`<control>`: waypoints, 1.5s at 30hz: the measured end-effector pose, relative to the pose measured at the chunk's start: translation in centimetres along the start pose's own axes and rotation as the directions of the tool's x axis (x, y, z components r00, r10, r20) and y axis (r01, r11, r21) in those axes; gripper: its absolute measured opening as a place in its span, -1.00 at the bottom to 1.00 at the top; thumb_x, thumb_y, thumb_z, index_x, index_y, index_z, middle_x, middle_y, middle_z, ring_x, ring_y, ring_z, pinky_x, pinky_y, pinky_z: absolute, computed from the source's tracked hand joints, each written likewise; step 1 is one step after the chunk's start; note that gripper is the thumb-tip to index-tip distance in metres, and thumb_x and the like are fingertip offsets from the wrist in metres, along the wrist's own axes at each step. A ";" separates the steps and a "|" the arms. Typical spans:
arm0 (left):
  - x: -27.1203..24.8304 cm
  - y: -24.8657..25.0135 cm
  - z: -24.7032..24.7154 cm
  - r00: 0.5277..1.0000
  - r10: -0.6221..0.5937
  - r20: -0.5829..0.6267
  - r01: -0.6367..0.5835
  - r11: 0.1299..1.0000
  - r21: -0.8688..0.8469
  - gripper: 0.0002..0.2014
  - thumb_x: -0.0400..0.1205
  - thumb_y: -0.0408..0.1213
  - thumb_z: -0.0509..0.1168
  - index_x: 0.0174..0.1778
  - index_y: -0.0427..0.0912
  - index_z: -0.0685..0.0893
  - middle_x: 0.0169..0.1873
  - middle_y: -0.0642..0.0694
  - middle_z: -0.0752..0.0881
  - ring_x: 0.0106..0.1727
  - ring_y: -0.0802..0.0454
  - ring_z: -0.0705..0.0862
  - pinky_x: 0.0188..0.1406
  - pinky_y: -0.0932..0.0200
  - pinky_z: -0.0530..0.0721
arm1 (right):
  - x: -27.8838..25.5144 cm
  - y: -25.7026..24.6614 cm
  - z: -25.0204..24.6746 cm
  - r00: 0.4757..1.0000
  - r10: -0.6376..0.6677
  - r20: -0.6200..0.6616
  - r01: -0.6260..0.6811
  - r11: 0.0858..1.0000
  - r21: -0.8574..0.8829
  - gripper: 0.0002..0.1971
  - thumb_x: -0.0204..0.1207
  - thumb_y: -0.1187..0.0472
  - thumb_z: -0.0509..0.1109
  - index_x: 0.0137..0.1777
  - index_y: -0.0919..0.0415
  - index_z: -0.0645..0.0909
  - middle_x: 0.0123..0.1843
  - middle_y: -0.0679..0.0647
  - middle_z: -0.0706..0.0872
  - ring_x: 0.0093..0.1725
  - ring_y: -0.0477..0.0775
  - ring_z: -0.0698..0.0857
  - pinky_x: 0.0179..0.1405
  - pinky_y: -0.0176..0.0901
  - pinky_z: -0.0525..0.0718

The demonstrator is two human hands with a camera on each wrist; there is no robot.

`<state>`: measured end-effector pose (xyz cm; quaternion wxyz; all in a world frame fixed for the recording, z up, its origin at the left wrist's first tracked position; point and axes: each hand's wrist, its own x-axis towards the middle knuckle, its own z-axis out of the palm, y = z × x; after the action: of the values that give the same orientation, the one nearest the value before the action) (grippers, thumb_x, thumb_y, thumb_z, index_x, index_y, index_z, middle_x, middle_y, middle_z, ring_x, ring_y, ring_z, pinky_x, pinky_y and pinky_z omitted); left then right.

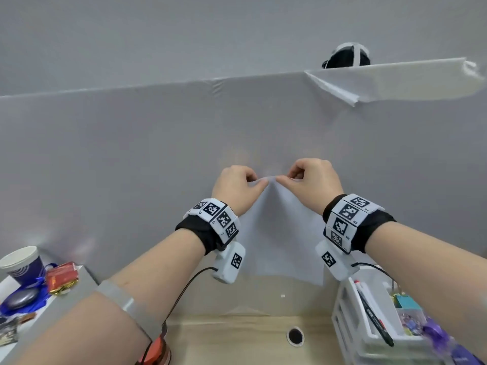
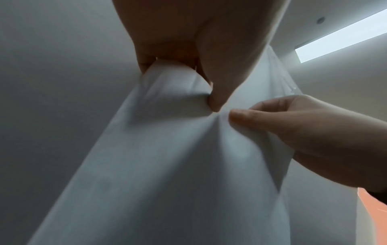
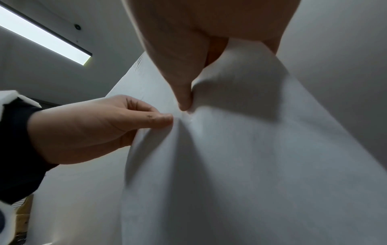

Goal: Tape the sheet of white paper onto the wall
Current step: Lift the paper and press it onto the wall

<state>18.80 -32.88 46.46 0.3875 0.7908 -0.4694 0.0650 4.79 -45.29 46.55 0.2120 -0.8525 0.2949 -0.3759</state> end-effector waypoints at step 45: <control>1.6 1.3 -2.4 0.995 -0.034 -0.089 0.059 0.952 0.301 -0.61 0.60 0.10 0.35 -0.41 -0.11 0.66 -0.36 -0.14 0.77 -0.26 -0.26 0.72 -0.25 0.04 0.69 | 3.2 -5.3 0.3 0.998 -0.033 -0.053 0.015 0.952 -0.306 -0.63 0.35 -0.21 0.47 -0.37 0.11 0.65 -0.34 0.10 0.76 -0.25 0.28 0.71 -0.19 -0.03 0.67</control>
<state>19.28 -32.69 49.53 0.2820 0.8484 -0.4186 0.1596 8.60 -43.44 51.08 0.0646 -0.8673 0.3452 -0.3526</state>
